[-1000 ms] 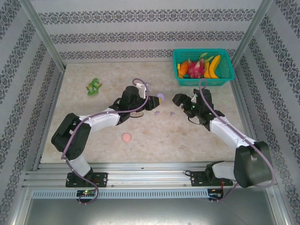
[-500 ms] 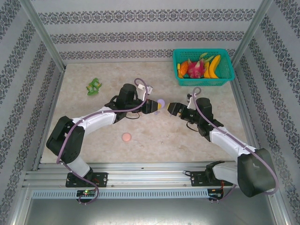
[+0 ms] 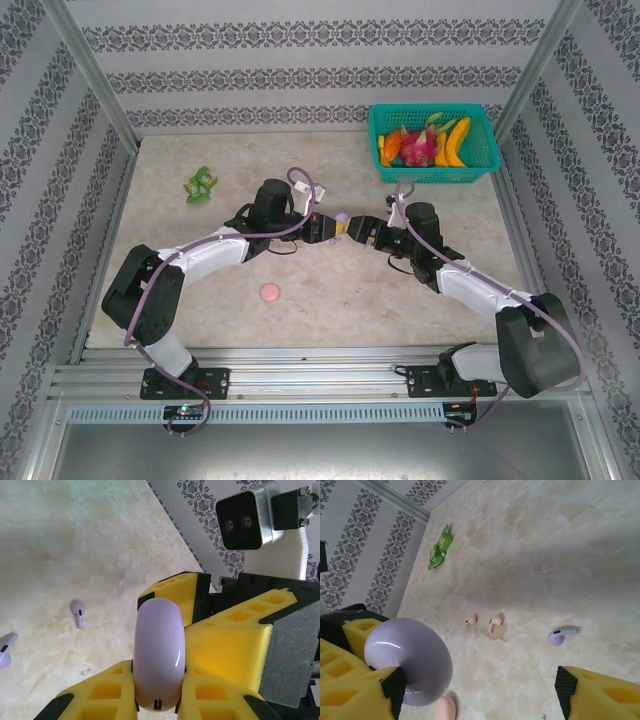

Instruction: Insert wireless bluetooth earbuds into charging case

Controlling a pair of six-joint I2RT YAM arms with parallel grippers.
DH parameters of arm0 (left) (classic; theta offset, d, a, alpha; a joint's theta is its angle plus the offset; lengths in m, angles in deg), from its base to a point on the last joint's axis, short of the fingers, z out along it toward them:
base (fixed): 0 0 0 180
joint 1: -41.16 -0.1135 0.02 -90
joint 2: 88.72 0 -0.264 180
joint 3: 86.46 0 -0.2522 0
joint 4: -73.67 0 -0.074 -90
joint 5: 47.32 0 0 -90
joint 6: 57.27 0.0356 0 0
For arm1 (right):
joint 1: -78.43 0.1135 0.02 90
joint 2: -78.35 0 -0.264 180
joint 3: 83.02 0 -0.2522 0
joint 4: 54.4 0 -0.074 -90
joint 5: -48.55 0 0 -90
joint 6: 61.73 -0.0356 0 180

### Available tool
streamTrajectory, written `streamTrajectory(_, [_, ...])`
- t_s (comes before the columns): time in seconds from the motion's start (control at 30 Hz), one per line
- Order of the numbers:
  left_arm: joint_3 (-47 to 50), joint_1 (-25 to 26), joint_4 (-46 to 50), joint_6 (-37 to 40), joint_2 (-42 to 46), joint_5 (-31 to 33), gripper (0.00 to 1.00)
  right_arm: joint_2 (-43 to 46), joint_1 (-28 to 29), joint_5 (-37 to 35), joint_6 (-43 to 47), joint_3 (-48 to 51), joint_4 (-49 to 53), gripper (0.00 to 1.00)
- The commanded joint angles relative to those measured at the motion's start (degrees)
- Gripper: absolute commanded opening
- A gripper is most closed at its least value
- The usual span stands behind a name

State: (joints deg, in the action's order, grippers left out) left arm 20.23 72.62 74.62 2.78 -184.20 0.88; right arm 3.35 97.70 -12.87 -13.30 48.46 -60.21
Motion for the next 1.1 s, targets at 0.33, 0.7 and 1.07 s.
streamTrajectory(0.33, [-0.68, -0.26, -1.27, 0.57, 2.84, -2.79, 0.03, -2.73, -3.17, -1.45, -0.10, 2.78, -4.30, 0.78])
streamTrajectory(0.7, [0.05, -0.44, -1.79, 0.60, 2.17, -2.50, 0.02, 3.06, -3.76, 0.99, -0.95, 3.58, -2.68, 0.77])
streamTrajectory(1.07, [-0.82, -0.59, -1.95, 0.34, 1.09, -2.43, 0.01, 5.95, -0.81, 1.44, -1.42, 1.58, -1.87, 0.78])
